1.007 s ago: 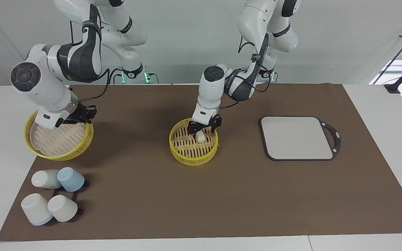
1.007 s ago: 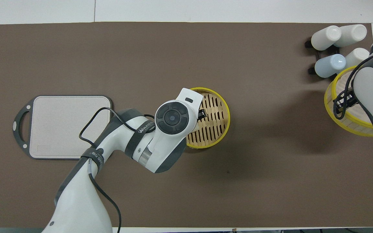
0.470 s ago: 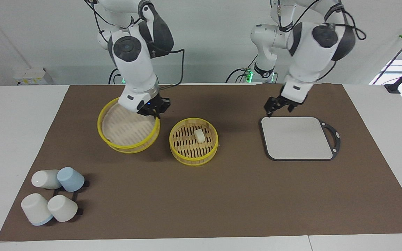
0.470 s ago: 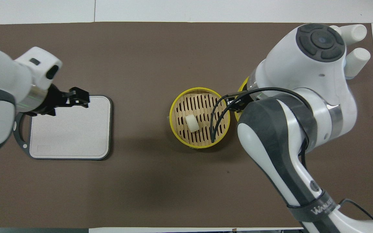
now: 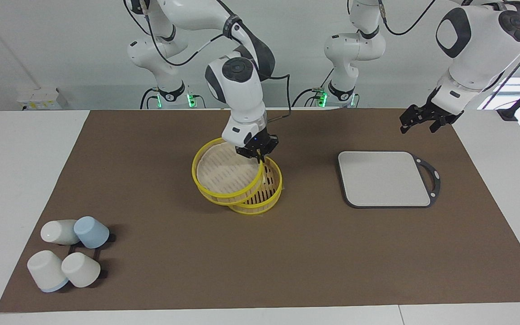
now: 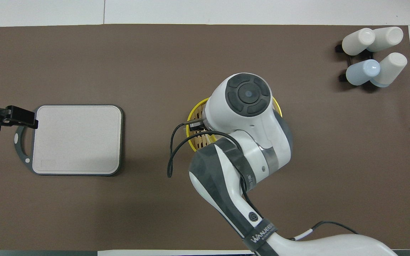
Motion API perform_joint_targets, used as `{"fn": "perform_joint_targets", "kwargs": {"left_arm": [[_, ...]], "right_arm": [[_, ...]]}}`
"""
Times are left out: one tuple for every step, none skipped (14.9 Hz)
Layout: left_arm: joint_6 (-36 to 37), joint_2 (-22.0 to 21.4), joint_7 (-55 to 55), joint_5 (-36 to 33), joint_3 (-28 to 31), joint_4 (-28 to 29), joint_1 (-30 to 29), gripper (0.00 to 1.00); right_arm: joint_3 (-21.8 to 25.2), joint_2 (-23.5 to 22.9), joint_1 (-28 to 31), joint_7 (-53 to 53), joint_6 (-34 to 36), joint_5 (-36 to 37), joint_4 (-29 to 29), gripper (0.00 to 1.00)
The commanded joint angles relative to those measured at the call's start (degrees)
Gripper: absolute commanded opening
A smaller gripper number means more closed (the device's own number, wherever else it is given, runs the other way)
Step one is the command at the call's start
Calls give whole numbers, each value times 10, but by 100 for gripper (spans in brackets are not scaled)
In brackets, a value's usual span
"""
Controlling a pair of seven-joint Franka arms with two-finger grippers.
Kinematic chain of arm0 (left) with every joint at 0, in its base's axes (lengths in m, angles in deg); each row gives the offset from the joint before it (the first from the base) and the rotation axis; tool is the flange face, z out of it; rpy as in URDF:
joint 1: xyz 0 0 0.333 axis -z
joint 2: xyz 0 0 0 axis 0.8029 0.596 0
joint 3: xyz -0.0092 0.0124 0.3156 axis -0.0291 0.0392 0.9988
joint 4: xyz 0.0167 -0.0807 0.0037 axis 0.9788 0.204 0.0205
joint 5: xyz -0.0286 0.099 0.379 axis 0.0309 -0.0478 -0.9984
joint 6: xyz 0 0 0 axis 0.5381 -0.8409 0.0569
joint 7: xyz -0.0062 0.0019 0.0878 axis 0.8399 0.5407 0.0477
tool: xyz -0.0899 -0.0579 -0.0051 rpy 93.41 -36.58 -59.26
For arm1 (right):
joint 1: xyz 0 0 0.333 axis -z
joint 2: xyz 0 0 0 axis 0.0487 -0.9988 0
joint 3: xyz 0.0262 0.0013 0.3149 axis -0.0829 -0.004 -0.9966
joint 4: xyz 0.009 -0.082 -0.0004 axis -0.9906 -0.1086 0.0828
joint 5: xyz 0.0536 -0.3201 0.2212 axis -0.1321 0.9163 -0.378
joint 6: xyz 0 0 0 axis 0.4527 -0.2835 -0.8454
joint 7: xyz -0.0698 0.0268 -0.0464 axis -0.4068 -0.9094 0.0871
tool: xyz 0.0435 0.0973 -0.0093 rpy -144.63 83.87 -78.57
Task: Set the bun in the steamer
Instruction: 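Lower the lid onto the steamer with the right gripper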
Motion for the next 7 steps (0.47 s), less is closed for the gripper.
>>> {"fn": "perform_joint_targets", "kwargs": {"left_arm": [[31, -14, -14, -24, -9, -16, -4, 100], [48, -14, -19, -24, -9, -27, -3, 100], [57, -14, -20, -24, -10, -40, -2, 100], [62, -13, -20, -25, -10, -45, 2, 100], [69, -9, -20, -25, -8, -49, 7, 100], [72, -6, -20, -24, -4, -56, 12, 100], [78, -2, -20, -22, 11, -63, 27, 100]], "right_arm": [[4, -8, -11, -31, -1, -7, 2, 0], [5, -14, -26, -40, -4, -6, 4, 0], [6, -19, -33, -44, -10, -6, 4, 0], [5, -25, -33, -49, -19, -4, 5, 0], [5, -28, -34, -54, -29, -2, 5, 0], [5, -32, -39, -55, -36, -2, 6, 0], [5, -37, -40, -55, -44, -2, 9, 0]]}}
